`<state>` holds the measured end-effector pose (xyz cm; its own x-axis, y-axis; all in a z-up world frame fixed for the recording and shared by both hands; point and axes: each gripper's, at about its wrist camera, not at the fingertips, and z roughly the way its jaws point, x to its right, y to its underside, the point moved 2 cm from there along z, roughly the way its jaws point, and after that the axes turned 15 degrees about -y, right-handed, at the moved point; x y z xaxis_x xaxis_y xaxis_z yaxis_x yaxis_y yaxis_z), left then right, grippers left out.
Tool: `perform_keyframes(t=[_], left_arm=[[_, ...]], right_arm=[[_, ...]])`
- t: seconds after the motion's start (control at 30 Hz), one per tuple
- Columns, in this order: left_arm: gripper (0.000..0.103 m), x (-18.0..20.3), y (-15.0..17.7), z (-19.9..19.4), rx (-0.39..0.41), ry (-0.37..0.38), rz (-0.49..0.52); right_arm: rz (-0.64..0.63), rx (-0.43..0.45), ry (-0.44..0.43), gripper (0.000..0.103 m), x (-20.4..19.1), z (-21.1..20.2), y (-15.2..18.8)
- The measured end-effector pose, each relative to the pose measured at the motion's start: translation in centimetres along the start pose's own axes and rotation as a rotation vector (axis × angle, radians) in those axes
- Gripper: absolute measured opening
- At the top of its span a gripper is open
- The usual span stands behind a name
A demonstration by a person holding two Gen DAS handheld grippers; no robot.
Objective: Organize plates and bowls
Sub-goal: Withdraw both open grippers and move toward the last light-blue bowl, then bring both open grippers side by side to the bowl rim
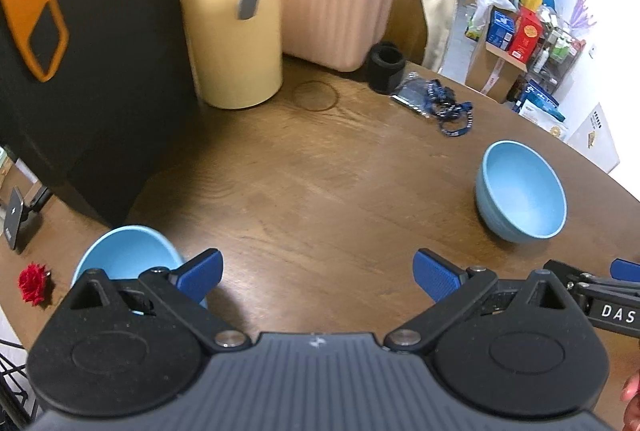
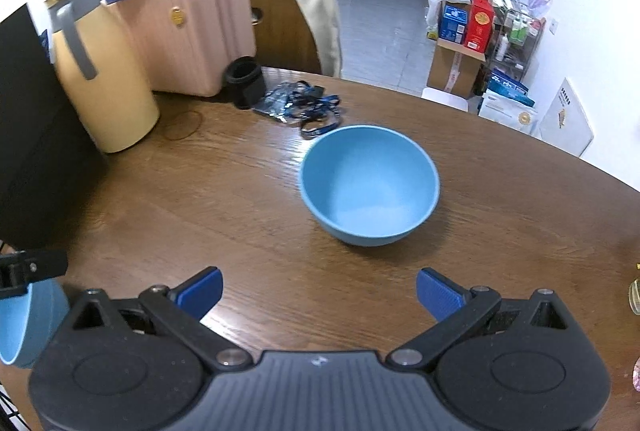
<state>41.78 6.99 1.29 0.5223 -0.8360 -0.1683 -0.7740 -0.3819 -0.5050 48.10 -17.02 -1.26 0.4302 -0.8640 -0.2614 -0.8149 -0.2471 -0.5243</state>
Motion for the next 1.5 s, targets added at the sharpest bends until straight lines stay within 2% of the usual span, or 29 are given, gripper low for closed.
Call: perform_keyframes(t=[0.6, 1.2, 1.43, 1.5], left_arm=[[0.103, 9.4, -2.3, 1.7, -0.019, 0.015, 0.031], [0.103, 17.1, -4.6, 7.3, -0.068, -0.014, 0.008], [0.103, 19.1, -4.6, 9.4, -0.089, -0.020, 0.003], [0.100, 19.6, -4.6, 9.7, -0.086, -0.021, 0.006]], right_arm=[[0.057, 0.004, 0.029, 0.103, 8.2, 2.5, -2.8], [0.068, -0.005, 0.018, 0.103, 14.5, 7.9, -6.8], [0.077, -0.036, 0.007, 0.089, 16.0, 10.4, -6.8], [0.082, -0.040, -0.005, 0.085, 16.4, 11.0, -6.6]])
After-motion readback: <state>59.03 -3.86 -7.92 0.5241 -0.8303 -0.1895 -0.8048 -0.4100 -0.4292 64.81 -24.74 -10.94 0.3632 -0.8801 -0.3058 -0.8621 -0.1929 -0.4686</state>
